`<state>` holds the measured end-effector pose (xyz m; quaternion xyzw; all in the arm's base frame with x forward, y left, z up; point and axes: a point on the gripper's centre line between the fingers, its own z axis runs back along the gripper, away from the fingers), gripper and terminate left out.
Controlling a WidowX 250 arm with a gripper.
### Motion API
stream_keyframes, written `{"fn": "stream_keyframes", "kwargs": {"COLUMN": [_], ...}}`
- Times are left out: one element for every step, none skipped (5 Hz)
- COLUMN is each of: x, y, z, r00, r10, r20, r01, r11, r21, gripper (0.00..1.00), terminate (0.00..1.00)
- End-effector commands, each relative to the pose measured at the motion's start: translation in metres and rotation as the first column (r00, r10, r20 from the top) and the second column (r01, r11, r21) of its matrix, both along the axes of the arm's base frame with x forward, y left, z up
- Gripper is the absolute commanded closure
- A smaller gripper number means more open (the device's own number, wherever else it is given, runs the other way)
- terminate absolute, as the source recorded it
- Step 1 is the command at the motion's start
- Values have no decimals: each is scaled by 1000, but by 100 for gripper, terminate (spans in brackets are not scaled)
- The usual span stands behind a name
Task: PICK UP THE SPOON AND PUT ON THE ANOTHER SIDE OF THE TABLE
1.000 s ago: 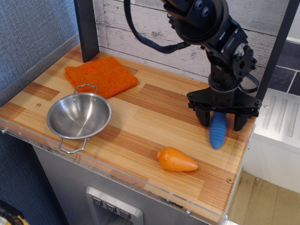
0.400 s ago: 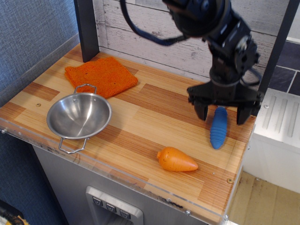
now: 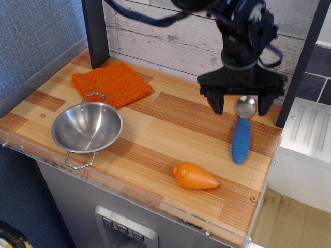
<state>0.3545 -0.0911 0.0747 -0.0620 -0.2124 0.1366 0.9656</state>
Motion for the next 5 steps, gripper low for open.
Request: {"fn": "stream_keyframes", "kwargs": {"x": [-20, -20, -20, -20, -20], "y": [7, 7, 7, 7, 7], "z": [65, 65, 65, 65, 65], "r00": [988, 988, 988, 988, 988], "r10": [25, 25, 25, 25, 25], "r20": [152, 152, 152, 152, 152], "r01": [-33, -33, -33, -33, -33], "r11": [998, 998, 998, 998, 998], "r21": [53, 53, 53, 53, 53], "gripper": [0, 0, 0, 0, 0], "terminate": [0, 0, 0, 0, 100]}}
